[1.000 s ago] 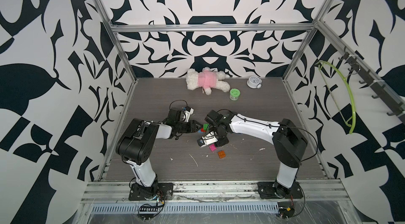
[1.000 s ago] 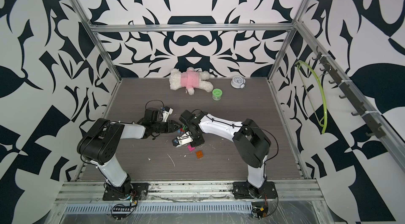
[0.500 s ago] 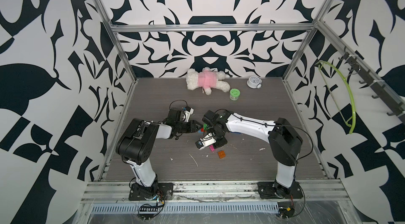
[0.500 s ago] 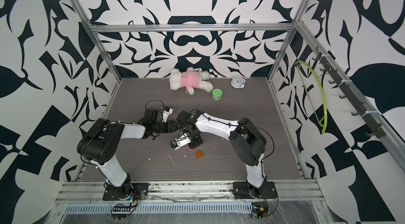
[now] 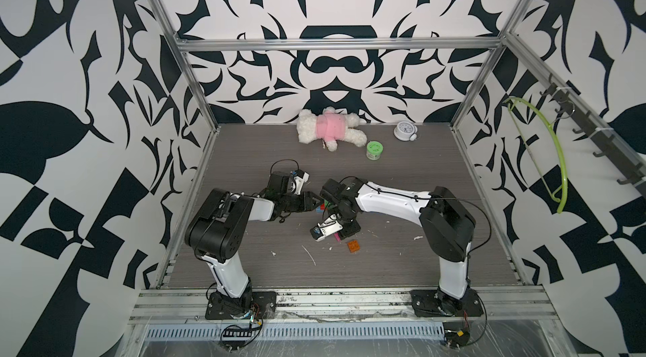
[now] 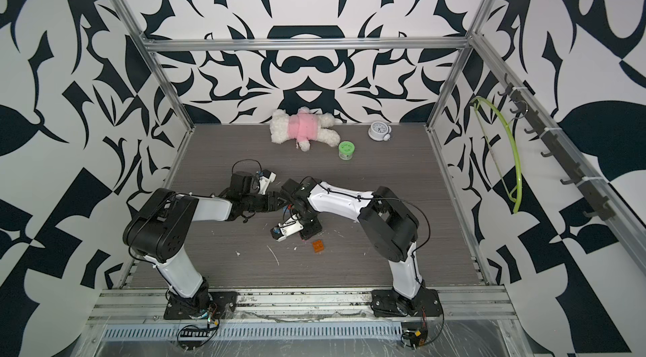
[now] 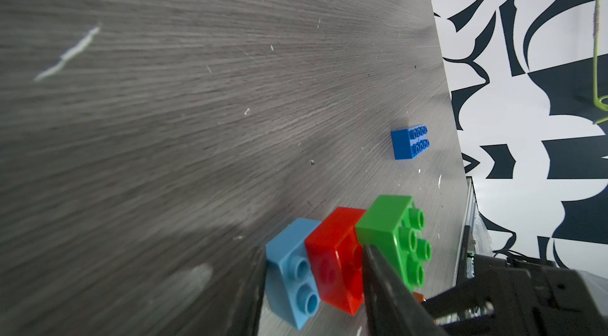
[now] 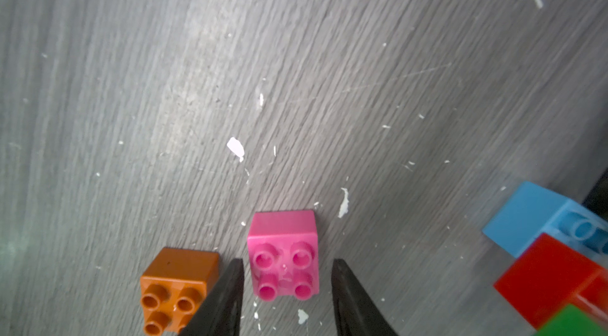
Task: Assemble the letter y with lego
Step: Pick up the lego brick from the center of the board.
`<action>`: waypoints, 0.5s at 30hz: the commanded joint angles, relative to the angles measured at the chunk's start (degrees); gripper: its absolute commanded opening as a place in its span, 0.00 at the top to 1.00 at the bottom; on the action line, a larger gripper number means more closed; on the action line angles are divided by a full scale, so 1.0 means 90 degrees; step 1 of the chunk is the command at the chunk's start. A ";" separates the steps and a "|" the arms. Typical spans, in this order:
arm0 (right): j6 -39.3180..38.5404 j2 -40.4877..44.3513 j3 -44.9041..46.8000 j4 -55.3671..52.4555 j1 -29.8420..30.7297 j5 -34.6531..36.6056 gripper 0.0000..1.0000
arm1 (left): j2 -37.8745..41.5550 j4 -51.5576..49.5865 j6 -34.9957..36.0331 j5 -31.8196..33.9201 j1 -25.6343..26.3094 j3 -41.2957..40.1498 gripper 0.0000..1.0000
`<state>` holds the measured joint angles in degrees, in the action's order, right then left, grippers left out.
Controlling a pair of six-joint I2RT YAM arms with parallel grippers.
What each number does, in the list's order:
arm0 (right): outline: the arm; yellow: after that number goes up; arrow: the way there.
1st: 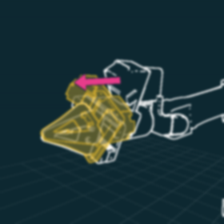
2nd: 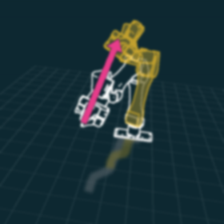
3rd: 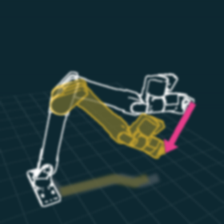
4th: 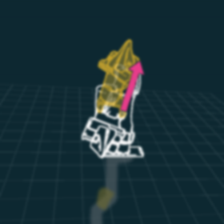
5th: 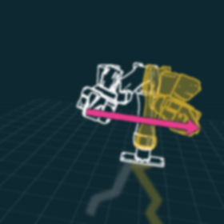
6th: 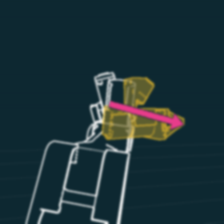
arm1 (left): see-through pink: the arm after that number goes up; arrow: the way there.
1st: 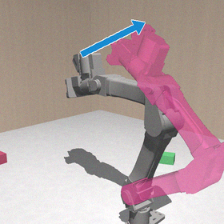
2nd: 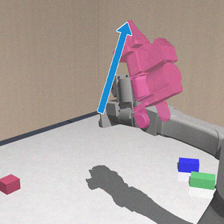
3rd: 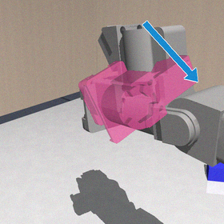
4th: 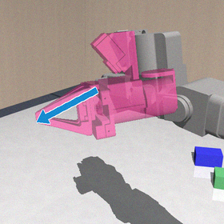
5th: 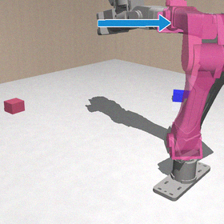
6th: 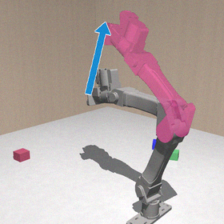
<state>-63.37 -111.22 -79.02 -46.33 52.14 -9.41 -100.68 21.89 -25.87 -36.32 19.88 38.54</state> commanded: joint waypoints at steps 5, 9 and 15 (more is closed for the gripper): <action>0.0099 -0.0054 -0.0238 -0.0063 0.0043 -0.0081 0.59 | -0.0356 -0.0905 0.0179 0.0592 -0.0065 -0.0275 0.50; 0.0118 -0.0079 -0.0262 -0.0096 0.0039 -0.0068 0.65 | -0.0364 -0.0908 0.0179 0.0590 -0.0060 -0.0270 0.50; 0.0140 -0.0113 -0.0316 -0.0163 0.0038 -0.0029 0.72 | -0.0366 -0.0905 0.0179 0.0586 -0.0061 -0.0277 0.50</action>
<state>-62.46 -112.55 -79.83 -46.26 52.18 -9.30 -100.79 21.98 -25.87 -36.47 19.84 38.54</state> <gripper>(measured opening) 0.336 0.500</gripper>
